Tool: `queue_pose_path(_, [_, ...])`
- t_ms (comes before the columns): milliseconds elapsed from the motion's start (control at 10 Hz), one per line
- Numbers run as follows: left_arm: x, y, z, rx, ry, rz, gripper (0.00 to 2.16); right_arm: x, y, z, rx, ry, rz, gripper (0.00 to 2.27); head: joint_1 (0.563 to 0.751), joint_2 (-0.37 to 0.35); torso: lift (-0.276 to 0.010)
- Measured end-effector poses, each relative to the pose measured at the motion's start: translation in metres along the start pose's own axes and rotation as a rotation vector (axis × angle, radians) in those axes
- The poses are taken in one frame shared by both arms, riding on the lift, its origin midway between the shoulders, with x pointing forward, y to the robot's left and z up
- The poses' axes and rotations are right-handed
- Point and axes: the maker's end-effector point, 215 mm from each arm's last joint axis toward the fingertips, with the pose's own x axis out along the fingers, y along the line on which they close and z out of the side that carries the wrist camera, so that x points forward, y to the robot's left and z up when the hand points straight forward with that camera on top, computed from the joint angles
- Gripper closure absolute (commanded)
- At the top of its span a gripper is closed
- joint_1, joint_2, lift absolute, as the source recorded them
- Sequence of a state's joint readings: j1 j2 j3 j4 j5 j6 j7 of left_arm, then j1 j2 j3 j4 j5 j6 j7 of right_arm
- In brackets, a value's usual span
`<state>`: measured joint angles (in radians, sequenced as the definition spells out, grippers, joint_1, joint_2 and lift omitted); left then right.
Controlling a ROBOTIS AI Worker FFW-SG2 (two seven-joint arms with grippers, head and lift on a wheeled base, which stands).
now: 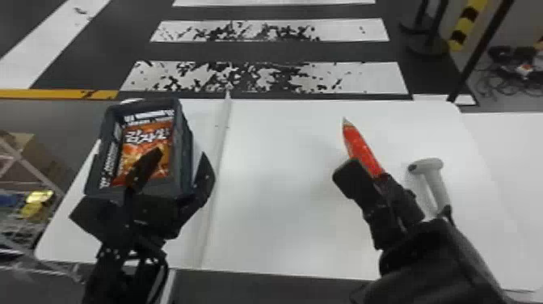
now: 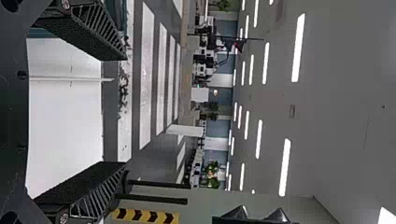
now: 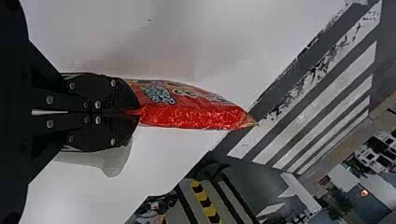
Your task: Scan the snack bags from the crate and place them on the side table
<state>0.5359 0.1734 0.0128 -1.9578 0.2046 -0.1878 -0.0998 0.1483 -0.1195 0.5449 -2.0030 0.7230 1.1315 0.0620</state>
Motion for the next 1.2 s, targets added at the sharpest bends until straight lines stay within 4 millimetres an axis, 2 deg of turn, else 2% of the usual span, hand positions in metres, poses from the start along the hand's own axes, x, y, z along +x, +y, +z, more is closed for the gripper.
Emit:
queue_pose_path(100, [0.000,-0.001,-0.001,-0.001,0.002,-0.002,0.07,0.001,0.020,-0.006,-0.051,0.014,0.039,1.80,0.695,0.105,-0.050])
queue_pose_path(300, [0.000,-0.001,-0.002,-0.004,0.002,-0.004,0.07,-0.004,0.059,-0.016,-0.077,0.022,0.137,0.08,0.695,0.131,-0.050])
queue_pose_path(400, [0.000,-0.001,-0.002,-0.005,0.002,-0.005,0.08,-0.009,0.074,-0.017,-0.054,0.019,0.187,0.02,0.695,0.150,-0.050])
queue_pose_path(600, [-0.001,-0.001,-0.005,-0.008,0.008,-0.006,0.08,-0.018,0.088,-0.011,0.050,0.005,0.279,0.05,0.695,0.176,-0.050])
queue_pose_path(800, [-0.001,-0.002,-0.006,-0.009,0.009,-0.008,0.08,-0.027,0.092,0.001,0.176,-0.027,0.381,0.09,0.695,0.190,-0.050])
queue_pose_path(900, [-0.001,-0.002,-0.005,-0.009,0.007,-0.008,0.08,-0.030,0.090,0.007,0.239,-0.047,0.426,0.21,0.695,0.198,-0.050])
queue_pose_path(1000, [-0.001,-0.002,-0.004,-0.009,0.002,-0.008,0.08,-0.032,0.088,0.012,0.290,-0.064,0.459,0.45,0.695,0.201,-0.050])
queue_pose_path(1100, [-0.001,-0.002,-0.003,-0.010,-0.003,-0.007,0.08,-0.034,0.087,0.015,0.331,-0.079,0.497,0.98,0.695,0.202,-0.050])
queue_pose_path(1200, [-0.001,-0.002,-0.002,-0.010,-0.005,-0.007,0.08,-0.035,0.088,0.018,0.363,-0.095,0.541,1.83,0.695,0.207,-0.050])
